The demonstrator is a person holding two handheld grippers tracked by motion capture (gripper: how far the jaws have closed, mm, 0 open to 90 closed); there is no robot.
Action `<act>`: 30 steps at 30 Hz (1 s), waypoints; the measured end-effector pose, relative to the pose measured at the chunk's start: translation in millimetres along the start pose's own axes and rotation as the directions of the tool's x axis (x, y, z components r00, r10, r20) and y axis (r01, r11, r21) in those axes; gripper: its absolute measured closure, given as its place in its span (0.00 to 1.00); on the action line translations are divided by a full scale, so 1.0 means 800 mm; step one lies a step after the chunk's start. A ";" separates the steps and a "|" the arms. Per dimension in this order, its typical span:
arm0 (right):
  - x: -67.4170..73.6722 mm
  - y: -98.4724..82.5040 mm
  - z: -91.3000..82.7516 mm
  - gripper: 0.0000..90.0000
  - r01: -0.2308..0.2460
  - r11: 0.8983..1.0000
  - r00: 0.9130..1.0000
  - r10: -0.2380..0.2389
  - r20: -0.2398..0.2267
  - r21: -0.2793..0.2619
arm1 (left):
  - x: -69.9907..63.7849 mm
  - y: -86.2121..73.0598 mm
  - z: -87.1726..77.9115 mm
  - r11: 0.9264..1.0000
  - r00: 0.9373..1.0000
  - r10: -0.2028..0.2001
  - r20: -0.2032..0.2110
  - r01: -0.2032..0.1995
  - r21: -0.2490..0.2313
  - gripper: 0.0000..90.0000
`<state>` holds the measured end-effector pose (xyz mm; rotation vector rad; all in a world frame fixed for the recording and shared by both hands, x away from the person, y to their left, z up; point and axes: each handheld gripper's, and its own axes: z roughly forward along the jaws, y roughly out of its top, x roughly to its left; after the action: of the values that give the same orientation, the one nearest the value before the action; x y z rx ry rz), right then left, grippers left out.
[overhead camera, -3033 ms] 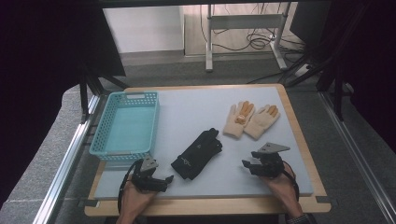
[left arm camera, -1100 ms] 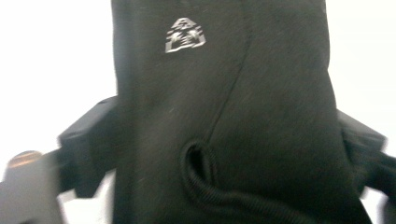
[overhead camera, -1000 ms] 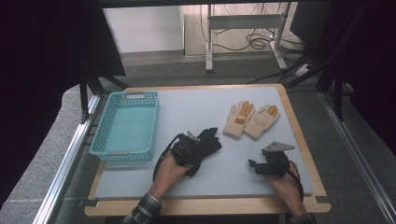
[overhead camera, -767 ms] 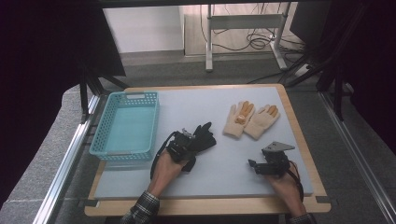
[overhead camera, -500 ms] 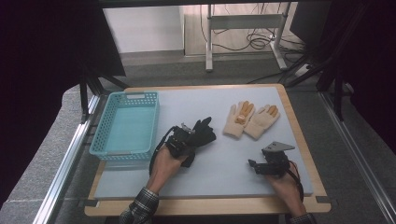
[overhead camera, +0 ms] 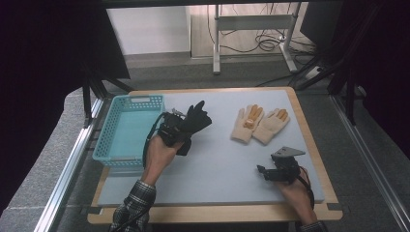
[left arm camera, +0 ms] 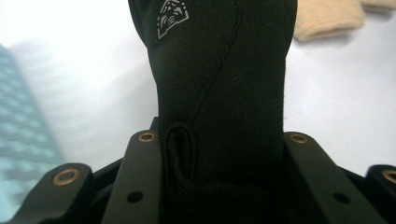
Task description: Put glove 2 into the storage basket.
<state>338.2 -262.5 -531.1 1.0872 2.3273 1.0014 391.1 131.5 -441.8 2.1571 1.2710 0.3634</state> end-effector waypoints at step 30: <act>0.000 0.000 0.000 0.27 0.002 1.000 1.000 -0.002 0.002 -0.001 | 0.177 -0.052 -0.060 0.964 0.930 -0.254 -0.267 0.266 0.009 0.71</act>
<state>338.0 -262.3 -531.2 1.0846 2.3262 0.9997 408.7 285.6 -439.4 1.9890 1.7074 0.5282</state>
